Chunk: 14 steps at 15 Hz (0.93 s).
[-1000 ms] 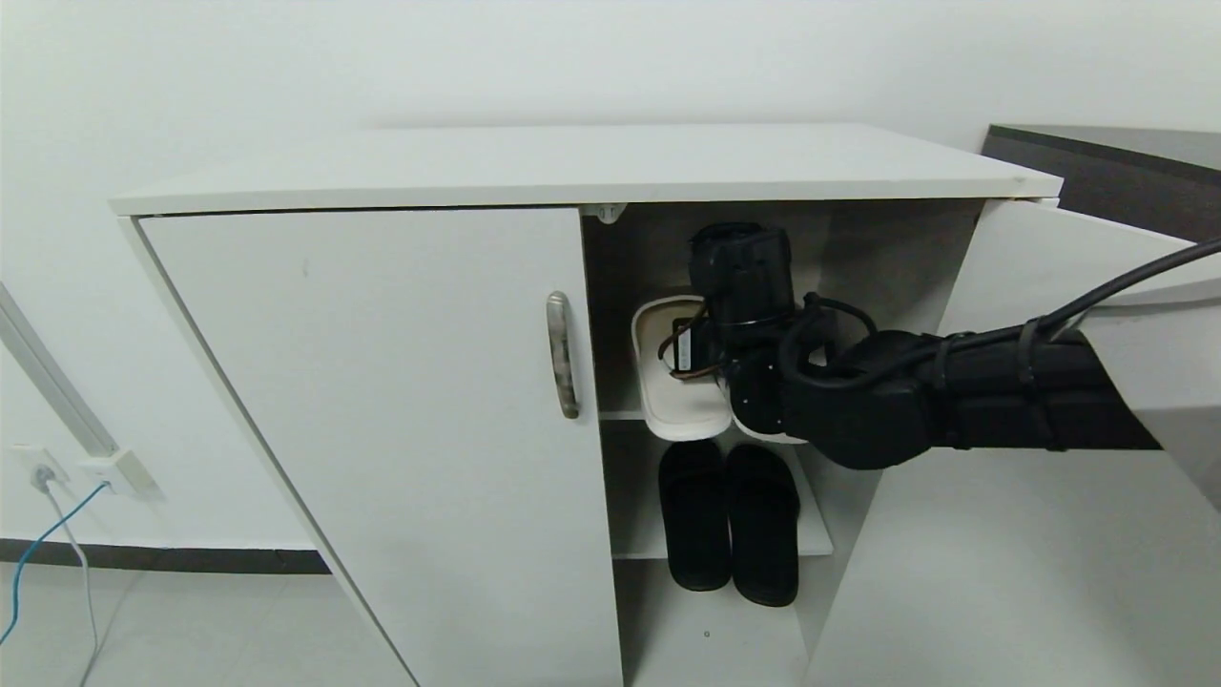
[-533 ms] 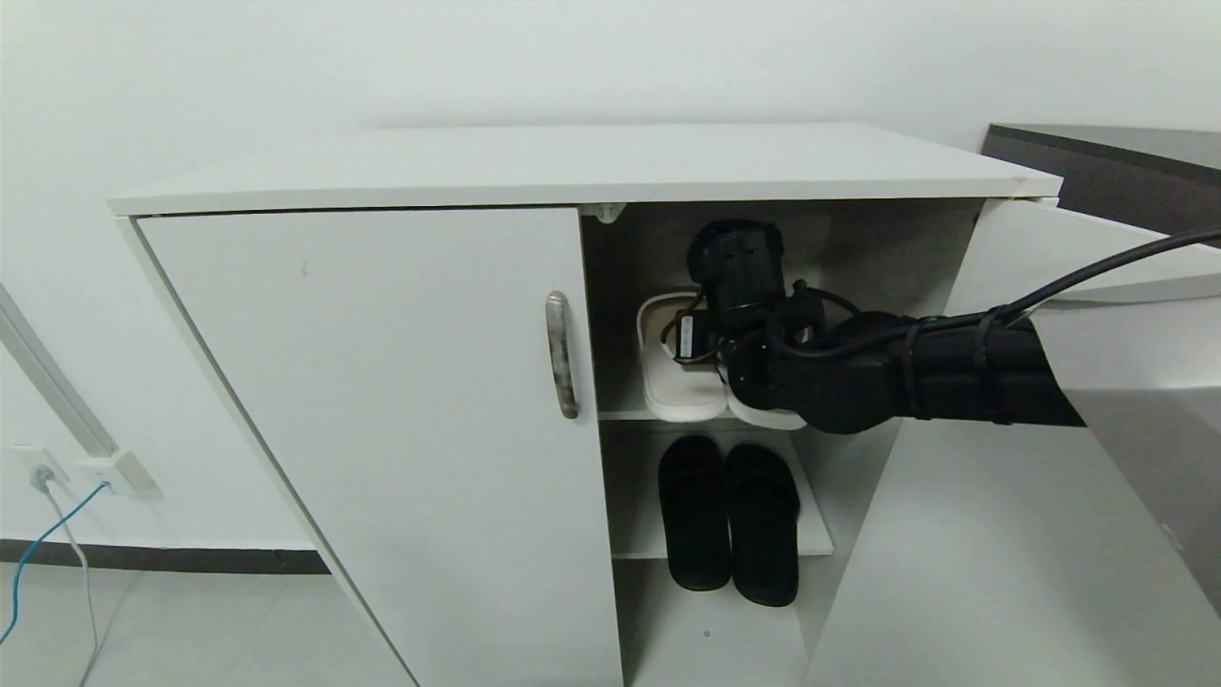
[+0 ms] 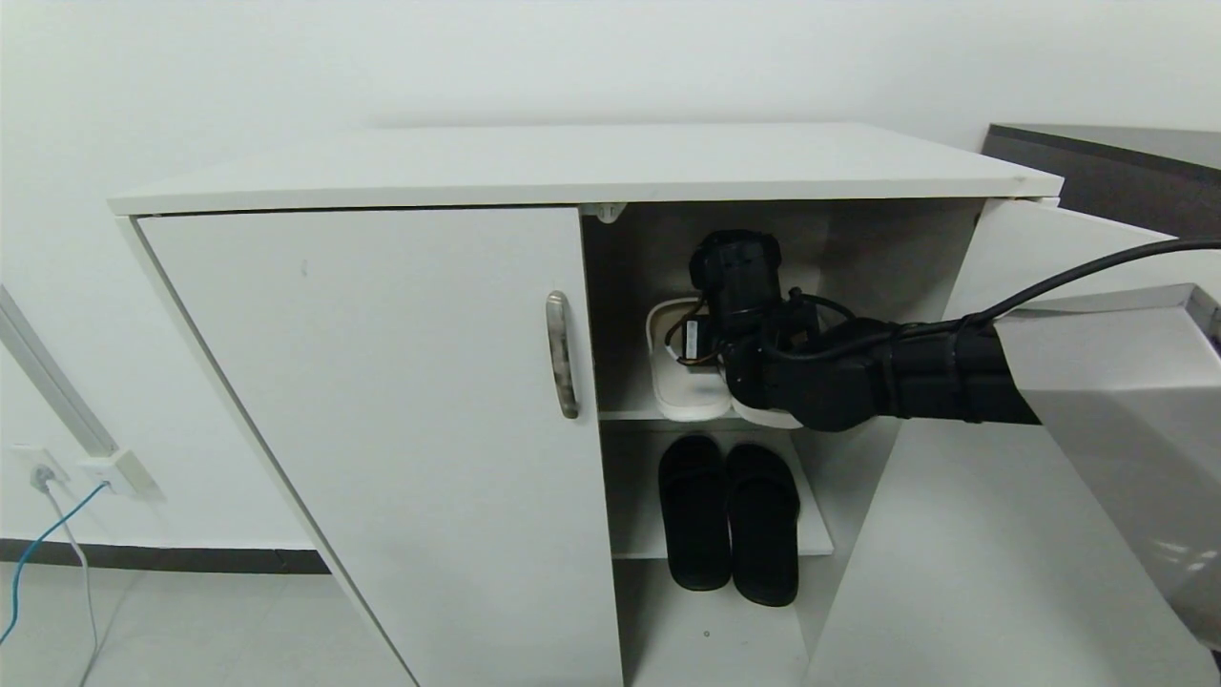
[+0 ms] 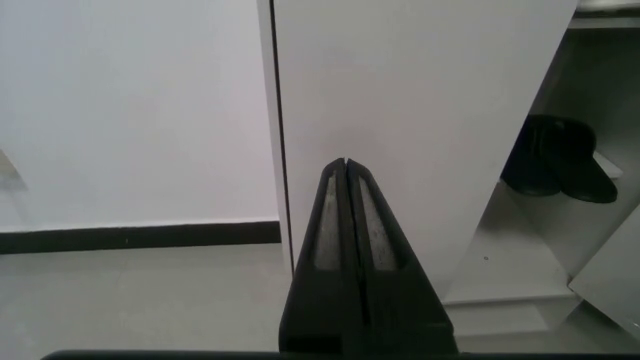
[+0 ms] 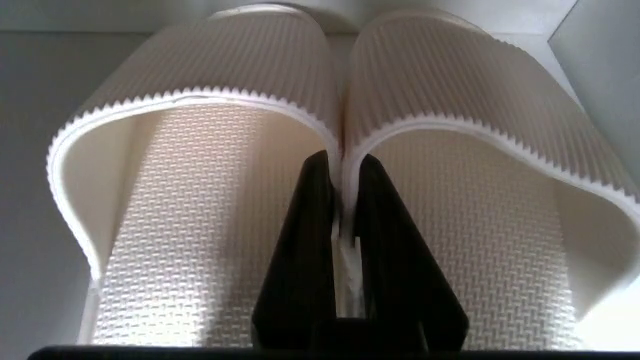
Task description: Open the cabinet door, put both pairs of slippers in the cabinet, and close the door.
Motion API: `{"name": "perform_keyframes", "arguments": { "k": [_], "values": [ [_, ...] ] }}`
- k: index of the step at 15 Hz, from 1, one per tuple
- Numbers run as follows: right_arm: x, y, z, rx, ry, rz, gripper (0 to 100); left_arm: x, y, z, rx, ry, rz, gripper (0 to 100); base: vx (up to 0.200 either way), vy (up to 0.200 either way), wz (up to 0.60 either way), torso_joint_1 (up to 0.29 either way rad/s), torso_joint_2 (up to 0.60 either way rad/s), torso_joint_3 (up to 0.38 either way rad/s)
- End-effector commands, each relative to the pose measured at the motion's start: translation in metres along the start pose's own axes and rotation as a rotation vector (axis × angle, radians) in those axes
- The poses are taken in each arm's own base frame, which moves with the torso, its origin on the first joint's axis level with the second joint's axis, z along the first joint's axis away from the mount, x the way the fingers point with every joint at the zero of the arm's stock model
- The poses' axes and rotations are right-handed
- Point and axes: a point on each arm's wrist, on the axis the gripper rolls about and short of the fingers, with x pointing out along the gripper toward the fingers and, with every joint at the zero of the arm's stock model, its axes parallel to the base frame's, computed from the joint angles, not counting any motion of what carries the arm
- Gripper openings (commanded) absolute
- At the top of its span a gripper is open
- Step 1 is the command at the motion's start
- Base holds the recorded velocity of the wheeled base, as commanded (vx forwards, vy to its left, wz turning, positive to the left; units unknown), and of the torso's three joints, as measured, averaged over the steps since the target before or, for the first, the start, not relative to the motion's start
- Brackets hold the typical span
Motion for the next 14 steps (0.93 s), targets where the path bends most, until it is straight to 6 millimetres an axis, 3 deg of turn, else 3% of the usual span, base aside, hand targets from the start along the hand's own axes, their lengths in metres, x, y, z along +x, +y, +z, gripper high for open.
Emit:
{"name": "perform_keyframes", "arguments": {
  "k": [1,2,7,14],
  "values": [
    [0.000,0.001,0.000,-0.001,0.000,0.000,0,0.000,0.000,0.000,-0.001,0.000,-0.001,0,0.000,0.000,0.00,0.000,0.00,0.000],
    [-0.001,0.000,0.000,-0.001,0.000,0.000,100,0.000,0.000,0.000,-0.001,0.000,-0.001,0,0.000,0.000,0.00,0.000,0.00,0.000],
    [-0.022,-0.005,0.007,-0.008,0.006,0.012,100,0.000,0.000,0.000,-0.006,0.000,-0.001,0,0.000,0.000,0.00,0.000,0.00,0.000],
    [-0.094,-0.019,0.003,-0.030,0.015,0.067,100,0.000,0.000,0.000,-0.006,-0.003,-0.002,0,0.000,0.000,0.00,0.000,0.00,0.000]
  ]
}}
